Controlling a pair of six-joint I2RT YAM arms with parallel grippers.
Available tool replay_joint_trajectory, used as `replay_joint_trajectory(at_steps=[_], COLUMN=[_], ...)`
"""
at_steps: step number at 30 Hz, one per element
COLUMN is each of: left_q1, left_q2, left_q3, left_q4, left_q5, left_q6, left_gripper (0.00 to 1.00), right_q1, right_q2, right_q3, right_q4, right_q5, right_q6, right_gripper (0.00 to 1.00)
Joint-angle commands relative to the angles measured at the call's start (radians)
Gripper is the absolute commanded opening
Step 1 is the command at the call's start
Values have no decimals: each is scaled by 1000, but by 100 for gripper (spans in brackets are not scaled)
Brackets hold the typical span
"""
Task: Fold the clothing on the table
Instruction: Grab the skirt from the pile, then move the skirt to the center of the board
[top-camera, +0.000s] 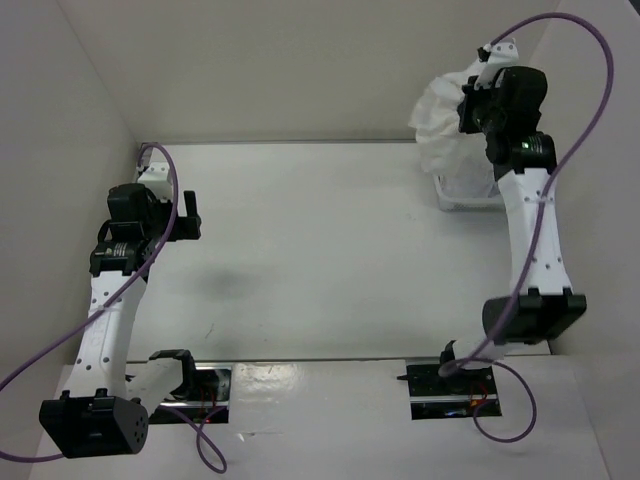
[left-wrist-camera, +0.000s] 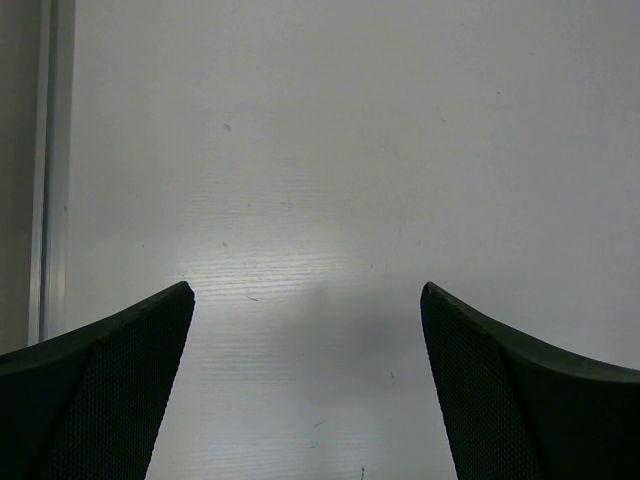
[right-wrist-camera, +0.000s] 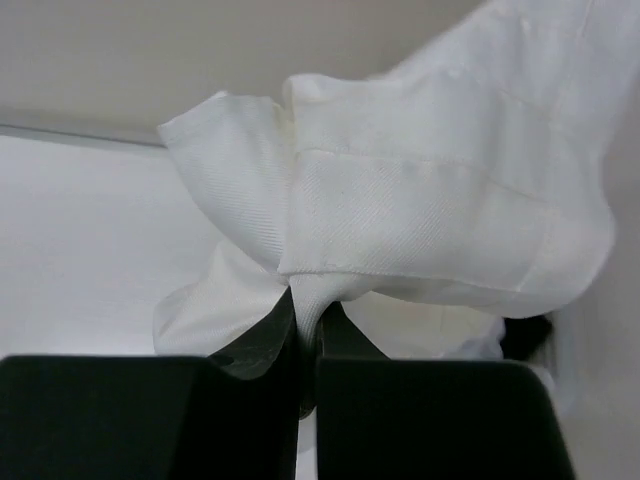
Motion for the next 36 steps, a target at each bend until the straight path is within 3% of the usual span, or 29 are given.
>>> replay_joint_trajectory(at_steps=[1,4,6,7,12,19,27,36], left_q1=[-2,-2,-2,-2,-2,-2,-2,-2], left_q2=[-6,-6,-6,-6,-6,-6,41,121], left_q3=[35,35,35,35,35,35,44,62], left_q4=[17,17,17,17,17,8,-25,-55], left_q5=[4,4,4,4,14,32,69,101], left_q6=[5,14,14,14,14,23,44,67], left_gripper=[100,100,100,100,100,100,100,100], right_q1=[100,178,203,225,235,264,541,658], right_q2=[-192,-312,-336,-348,-358,-215,-154,-34], right_q3=[-24,-128,-161,-205,-362,-374,-464,-573], right_q4=[36,88,88,88,98,27,-16,-105], right_q5=[-252,-380,-427,-428,-287,-52,-53,-130], right_q6=[-2,-13,-48,-60,-120,-99,-217,-346], right_gripper=[0,1,75,97,99,99,99,99])
